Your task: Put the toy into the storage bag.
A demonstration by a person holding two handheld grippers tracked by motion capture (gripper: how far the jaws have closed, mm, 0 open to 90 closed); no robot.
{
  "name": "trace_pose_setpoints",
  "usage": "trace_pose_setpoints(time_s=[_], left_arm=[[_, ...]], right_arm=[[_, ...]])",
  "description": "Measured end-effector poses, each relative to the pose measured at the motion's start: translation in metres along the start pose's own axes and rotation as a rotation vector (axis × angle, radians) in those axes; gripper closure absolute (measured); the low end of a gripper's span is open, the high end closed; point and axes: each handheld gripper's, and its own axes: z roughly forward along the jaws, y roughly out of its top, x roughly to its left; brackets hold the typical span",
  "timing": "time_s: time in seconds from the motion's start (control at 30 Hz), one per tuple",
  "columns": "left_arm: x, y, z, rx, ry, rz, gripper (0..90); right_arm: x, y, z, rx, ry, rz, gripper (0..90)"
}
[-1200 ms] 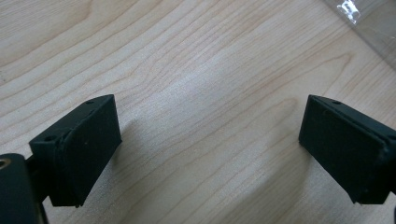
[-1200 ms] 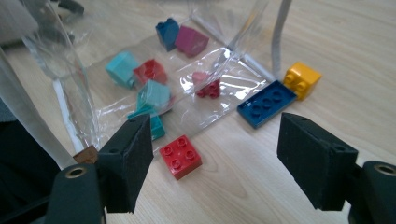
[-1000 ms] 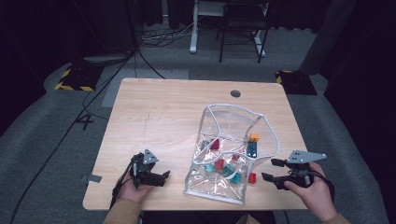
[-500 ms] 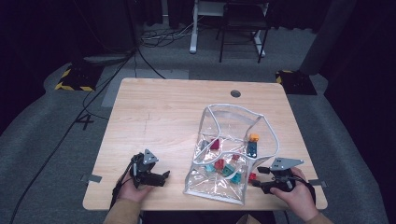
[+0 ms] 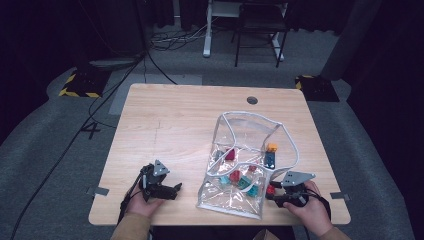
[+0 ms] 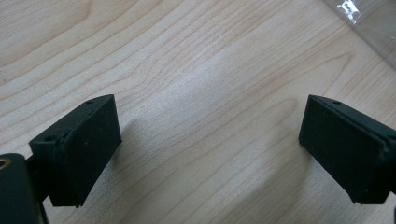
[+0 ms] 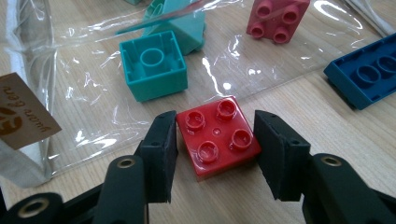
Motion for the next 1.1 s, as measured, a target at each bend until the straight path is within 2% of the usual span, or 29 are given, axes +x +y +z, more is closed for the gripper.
trace_pose_setpoints(time_s=[0.13, 0.23, 0.67, 0.83, 1.1], left_arm=[[0.0, 0.0, 0.0, 0.0, 0.0, 0.0, 5.6], [0.0, 0.0, 0.0, 0.0, 0.0, 0.0, 5.6], [0.0, 0.0, 0.0, 0.0, 0.0, 0.0, 5.6], [0.0, 0.0, 0.0, 0.0, 0.0, 0.0, 5.6], [0.0, 0.0, 0.0, 0.0, 0.0, 0.0, 5.6]], right_arm=[[-0.001, 0.0, -0.007, -0.002, -0.008, -0.004, 59.1], [-0.003, 0.0, -0.013, -0.016, -0.008, 0.02, 59.2], [-0.001, 0.01, -0.042, -0.056, -0.017, 0.044, 59.2], [-0.003, 0.015, -0.057, -0.068, -0.002, 0.089, 59.2], [-0.005, 0.026, -0.087, -0.087, -0.026, 0.106, 59.2]])
